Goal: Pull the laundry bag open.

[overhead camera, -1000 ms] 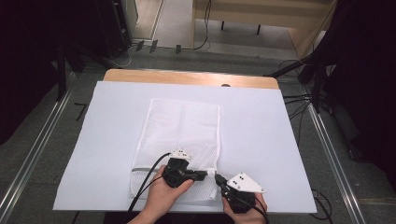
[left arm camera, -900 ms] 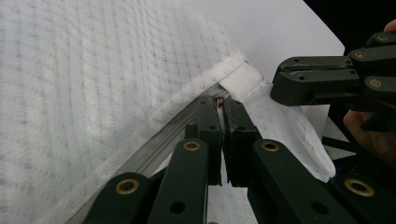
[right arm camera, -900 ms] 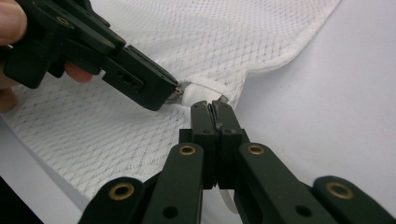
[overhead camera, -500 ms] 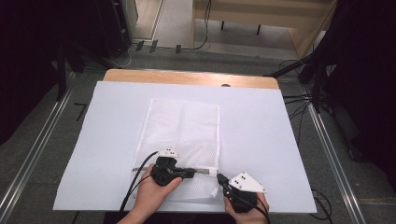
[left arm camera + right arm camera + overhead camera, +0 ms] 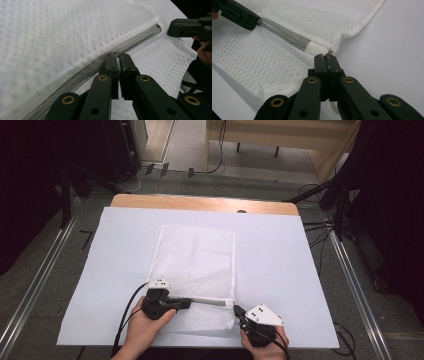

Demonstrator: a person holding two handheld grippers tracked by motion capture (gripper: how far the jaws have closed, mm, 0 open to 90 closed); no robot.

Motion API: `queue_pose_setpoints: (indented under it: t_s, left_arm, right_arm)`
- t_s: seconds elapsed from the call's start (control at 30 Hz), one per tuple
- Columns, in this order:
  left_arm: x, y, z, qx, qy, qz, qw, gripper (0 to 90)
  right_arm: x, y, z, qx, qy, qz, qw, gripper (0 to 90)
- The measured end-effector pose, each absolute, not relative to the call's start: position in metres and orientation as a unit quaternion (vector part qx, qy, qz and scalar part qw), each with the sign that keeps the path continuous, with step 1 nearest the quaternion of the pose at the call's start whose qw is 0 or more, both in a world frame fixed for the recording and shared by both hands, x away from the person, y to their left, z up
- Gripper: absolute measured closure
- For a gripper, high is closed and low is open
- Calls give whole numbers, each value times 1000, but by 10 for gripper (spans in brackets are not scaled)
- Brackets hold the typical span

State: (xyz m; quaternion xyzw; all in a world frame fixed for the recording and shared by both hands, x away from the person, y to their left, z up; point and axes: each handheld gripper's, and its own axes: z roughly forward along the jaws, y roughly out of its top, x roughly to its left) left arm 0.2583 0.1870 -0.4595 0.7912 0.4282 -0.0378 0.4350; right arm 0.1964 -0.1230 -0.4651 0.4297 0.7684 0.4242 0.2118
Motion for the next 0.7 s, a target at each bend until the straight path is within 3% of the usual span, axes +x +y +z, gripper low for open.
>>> queue_pose_setpoints:
  t_s: [0.7]
  left_arm:
    - [246, 269, -455, 752, 484, 5, 448, 880]
  right_arm:
    - [201, -131, -465, 443, 762, 417, 222, 900]
